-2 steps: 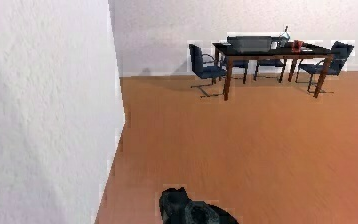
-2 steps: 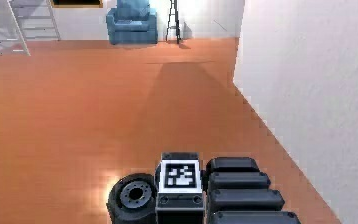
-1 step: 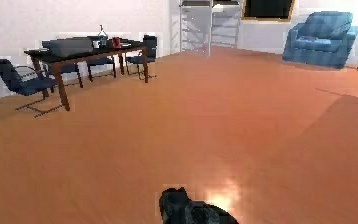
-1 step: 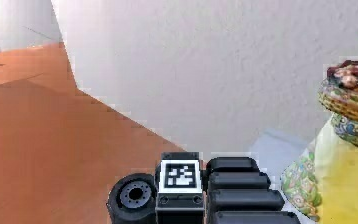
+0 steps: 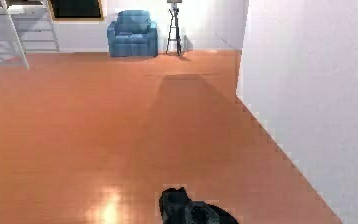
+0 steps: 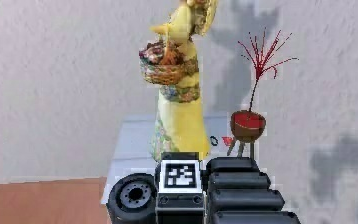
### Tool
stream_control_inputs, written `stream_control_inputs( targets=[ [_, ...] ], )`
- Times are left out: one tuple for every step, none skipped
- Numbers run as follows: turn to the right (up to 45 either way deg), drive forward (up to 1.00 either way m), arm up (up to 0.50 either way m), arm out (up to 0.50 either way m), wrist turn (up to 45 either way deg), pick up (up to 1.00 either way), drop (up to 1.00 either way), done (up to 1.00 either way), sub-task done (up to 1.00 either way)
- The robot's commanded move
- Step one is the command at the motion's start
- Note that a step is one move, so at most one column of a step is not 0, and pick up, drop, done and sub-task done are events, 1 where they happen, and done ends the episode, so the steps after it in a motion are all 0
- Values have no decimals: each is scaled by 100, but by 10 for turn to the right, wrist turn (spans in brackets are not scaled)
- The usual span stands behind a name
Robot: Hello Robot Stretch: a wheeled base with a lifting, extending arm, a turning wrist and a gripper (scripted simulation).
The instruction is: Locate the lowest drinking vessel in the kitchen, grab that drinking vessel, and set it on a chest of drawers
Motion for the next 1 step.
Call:
stream_control_inputs(
  targets=[
    [450, 0, 0, 0, 0, 0, 0, 0, 0]
  ],
)
